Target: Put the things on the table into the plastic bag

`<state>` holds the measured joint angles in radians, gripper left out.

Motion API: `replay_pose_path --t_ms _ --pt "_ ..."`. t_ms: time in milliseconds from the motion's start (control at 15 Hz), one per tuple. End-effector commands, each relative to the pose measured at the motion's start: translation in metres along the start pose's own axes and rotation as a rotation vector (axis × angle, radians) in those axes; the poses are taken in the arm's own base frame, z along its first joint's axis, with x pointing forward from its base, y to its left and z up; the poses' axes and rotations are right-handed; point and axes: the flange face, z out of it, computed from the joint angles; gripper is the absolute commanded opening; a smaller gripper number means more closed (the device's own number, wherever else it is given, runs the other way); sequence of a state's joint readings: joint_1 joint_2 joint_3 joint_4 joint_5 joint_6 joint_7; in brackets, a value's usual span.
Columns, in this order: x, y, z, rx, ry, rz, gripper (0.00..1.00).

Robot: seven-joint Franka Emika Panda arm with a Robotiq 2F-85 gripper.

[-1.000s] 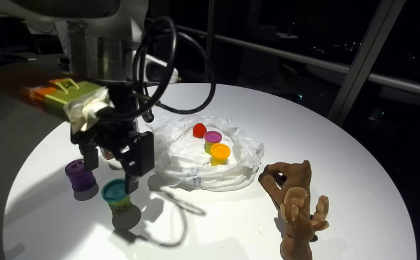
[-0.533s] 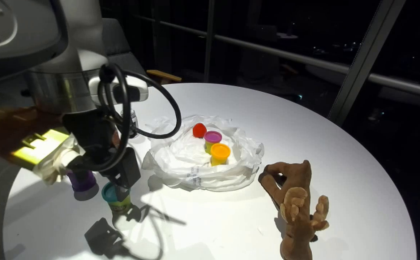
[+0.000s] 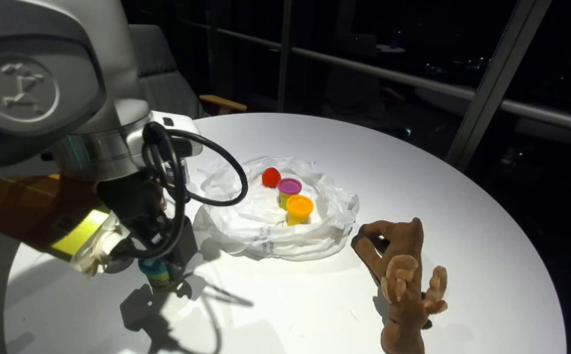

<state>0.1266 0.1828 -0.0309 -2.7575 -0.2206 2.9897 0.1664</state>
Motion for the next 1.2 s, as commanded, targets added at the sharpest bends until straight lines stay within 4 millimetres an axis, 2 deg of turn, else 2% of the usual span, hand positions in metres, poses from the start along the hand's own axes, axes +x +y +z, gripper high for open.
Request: replay_pose_path --t_ms 0,267,400,667,867,933,1133 --pt "0.003 0.003 -0.002 -0.007 0.041 0.029 0.58" --pt "0.011 0.016 -0.011 -0.010 0.082 0.077 0.29" --pt "0.014 0.023 -0.020 -0.014 0.093 0.091 0.29" --pt "0.036 0.031 -0.067 -0.036 0.111 0.116 0.29" --pt "0.068 0.037 -0.103 -0.046 0.141 0.151 0.29" --pt "0.083 0.039 -0.109 -0.045 0.161 0.163 0.29" --pt "0.117 0.049 -0.110 -0.051 0.173 0.205 0.29"
